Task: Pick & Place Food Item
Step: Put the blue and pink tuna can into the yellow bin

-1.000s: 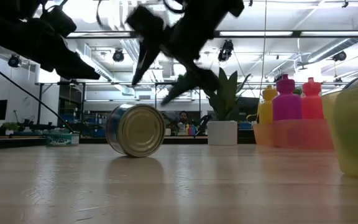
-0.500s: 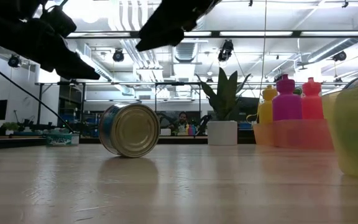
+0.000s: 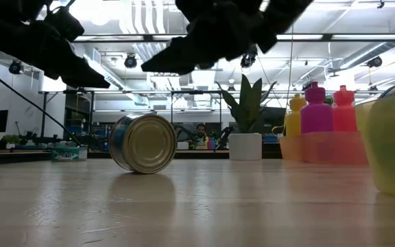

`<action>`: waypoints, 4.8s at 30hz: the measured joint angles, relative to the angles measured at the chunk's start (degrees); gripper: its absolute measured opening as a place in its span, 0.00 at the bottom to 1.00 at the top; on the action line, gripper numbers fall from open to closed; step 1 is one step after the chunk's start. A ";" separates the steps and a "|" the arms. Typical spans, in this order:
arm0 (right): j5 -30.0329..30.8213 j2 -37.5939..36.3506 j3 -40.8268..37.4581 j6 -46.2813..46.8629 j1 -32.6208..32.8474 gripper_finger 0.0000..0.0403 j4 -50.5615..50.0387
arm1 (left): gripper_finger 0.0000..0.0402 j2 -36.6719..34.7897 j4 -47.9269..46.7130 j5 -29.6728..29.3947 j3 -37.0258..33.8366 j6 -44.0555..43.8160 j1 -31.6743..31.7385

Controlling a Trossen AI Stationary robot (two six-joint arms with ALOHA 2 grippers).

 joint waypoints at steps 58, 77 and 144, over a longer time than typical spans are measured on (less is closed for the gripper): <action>-0.58 15.96 7.08 -5.14 -2.17 0.42 -6.83 | 0.66 1.49 -2.78 -0.02 0.02 0.05 -0.01; 2.59 9.49 8.68 5.41 -2.15 0.42 -13.23 | 0.66 1.49 -2.78 0.00 0.02 0.03 0.00; 39.64 -23.93 -14.56 74.04 49.65 0.42 -35.86 | 0.66 1.49 -5.64 -0.01 0.02 0.05 0.00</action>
